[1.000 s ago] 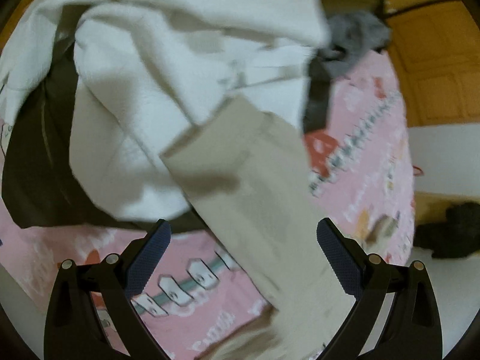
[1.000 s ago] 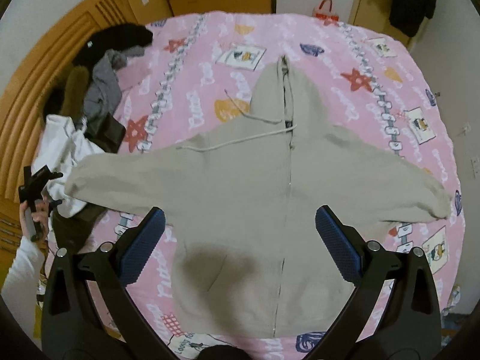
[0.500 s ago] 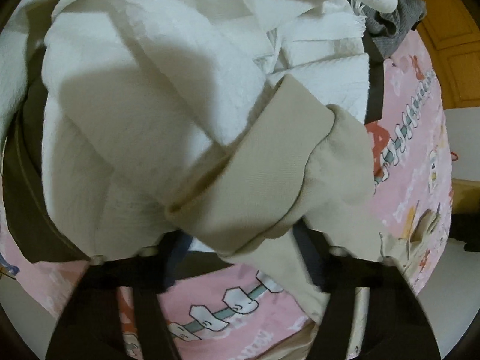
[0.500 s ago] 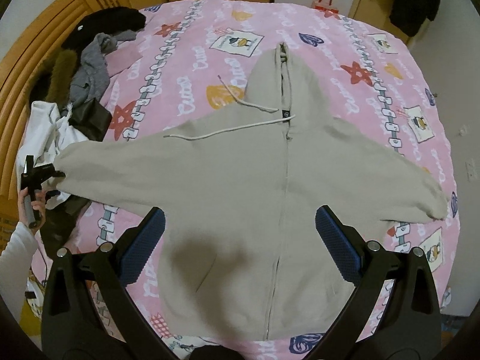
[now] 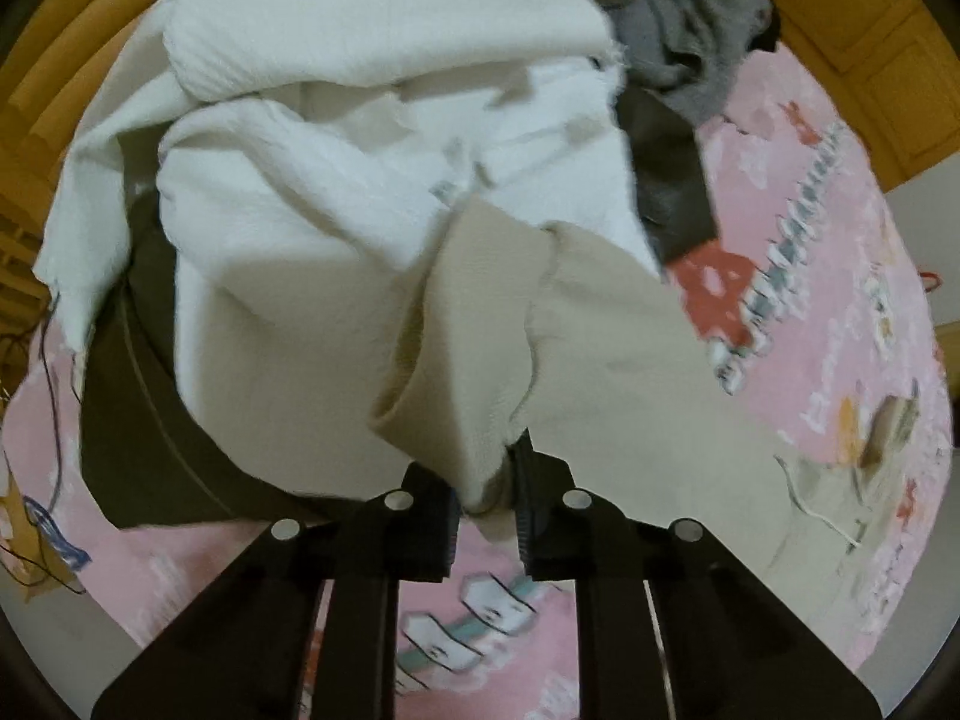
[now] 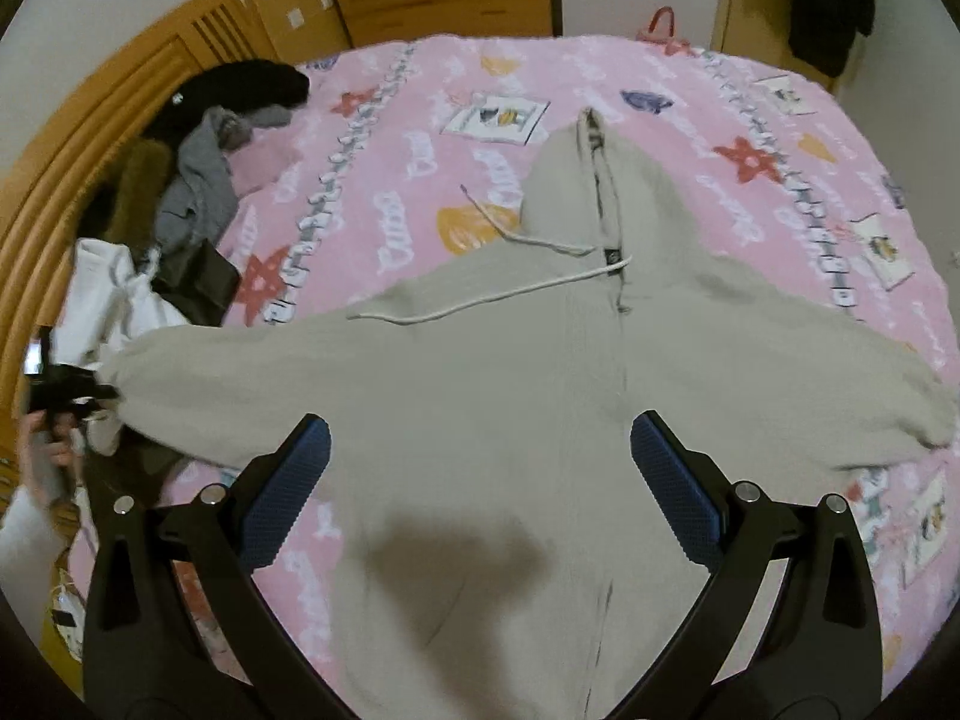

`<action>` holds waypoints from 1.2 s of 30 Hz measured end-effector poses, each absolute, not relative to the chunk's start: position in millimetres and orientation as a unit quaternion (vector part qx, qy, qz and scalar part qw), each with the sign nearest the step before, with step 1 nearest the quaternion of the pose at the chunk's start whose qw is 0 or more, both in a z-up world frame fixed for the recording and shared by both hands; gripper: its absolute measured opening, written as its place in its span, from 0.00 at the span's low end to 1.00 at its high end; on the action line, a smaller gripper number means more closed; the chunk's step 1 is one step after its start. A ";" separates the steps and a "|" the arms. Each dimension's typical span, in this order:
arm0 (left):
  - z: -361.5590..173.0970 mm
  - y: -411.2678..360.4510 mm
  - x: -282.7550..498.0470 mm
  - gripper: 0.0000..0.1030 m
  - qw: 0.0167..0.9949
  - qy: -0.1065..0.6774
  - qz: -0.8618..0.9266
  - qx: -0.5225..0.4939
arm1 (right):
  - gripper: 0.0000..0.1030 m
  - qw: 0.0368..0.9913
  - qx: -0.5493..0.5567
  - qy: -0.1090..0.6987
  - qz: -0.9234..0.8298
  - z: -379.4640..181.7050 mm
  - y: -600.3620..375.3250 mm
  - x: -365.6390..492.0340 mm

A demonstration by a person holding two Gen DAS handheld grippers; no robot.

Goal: Fold large clothes
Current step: 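Grasp the beige hoodie sleeve cuff with the left gripper, then carry the held sleeve across the hoodie body with the left gripper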

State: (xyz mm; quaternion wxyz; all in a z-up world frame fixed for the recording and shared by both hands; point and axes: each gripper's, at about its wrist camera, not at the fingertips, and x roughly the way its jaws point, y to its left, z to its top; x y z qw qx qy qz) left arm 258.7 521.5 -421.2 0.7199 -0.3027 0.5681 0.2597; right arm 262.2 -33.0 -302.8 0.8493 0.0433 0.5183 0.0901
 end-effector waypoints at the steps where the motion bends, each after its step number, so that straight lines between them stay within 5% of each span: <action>1: -416.7 514.7 258.2 0.13 0.726 0.564 0.258 -0.297 | 0.95 0.844 0.046 0.526 0.096 -323.2 -28.3 274.1; 13: -361.6 398.9 282.7 0.11 0.815 0.492 0.197 -0.233 | 0.94 0.810 0.040 0.557 0.180 -469.5 31.0 337.2; 18: -346.4 337.1 275.4 0.11 0.842 0.453 0.158 -0.247 | 0.46 0.764 0.032 0.618 0.183 -541.9 36.3 346.2; 20: -339.8 306.5 272.1 0.11 0.853 0.436 0.130 -0.254 | 0.37 0.767 0.031 0.618 0.173 -559.5 32.5 345.4; 27: -302.5 200.2 265.6 0.11 0.888 0.391 0.020 -0.239 | 0.36 0.786 -0.034 0.589 0.183 -567.1 44.4 335.2; 36: -285.0 61.1 274.4 0.11 0.876 0.379 -0.162 -0.249 | 0.26 0.747 0.261 0.587 0.173 -567.1 -68.6 330.2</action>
